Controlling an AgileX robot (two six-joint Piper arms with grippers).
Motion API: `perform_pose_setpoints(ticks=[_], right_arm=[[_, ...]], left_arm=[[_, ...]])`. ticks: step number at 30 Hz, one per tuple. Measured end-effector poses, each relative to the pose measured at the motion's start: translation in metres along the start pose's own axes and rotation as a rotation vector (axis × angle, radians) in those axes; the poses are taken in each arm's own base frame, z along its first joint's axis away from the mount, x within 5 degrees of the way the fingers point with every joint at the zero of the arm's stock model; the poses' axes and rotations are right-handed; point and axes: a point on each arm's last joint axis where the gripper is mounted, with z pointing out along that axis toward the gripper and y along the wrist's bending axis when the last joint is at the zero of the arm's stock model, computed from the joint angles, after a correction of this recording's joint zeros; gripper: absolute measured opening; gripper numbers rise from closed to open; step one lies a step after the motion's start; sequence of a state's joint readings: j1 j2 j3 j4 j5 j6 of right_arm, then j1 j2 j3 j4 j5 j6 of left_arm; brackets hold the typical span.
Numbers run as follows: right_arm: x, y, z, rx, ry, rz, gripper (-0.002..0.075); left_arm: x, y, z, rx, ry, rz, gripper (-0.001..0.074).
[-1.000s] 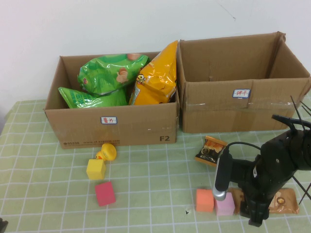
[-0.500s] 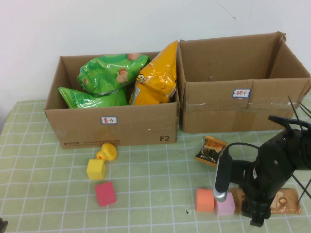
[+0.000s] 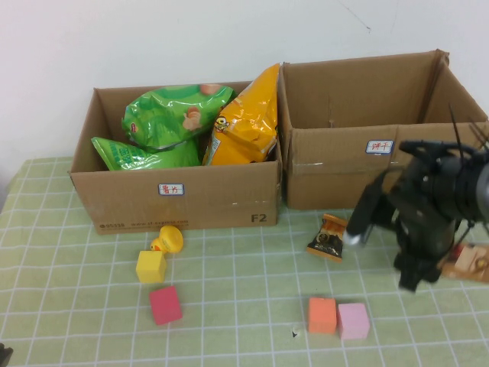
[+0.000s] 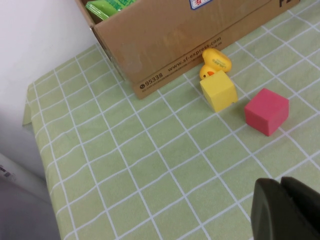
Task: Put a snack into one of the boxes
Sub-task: Place the biscuit in the biscuit box
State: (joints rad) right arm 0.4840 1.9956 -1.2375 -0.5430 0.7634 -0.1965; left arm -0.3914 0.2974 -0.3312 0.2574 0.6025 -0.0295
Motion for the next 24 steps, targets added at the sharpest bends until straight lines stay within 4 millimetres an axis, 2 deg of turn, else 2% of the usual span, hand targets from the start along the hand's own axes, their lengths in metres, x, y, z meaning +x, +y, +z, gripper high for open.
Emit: perform_pose_setpoints(ticks=[8,13,24], right_arm=[[-0.004,-0.042,-0.029,0.244,0.065,0.256,0.0480],[-0.010,-0.061,-0.047,0.338,0.016,0.448,0.0480],[-0.028,-0.111,-0.117,0.471,-0.200,0.687,0.0479]], left_arm=[[0.000,0.000,0.000,0.001,0.000,-0.003,-0.0001],[0.000,0.000,0.000,0.001,0.000,-0.004,-0.0001],[0.000,0.000,0.000,0.002,0.000,-0.005,-0.0001]])
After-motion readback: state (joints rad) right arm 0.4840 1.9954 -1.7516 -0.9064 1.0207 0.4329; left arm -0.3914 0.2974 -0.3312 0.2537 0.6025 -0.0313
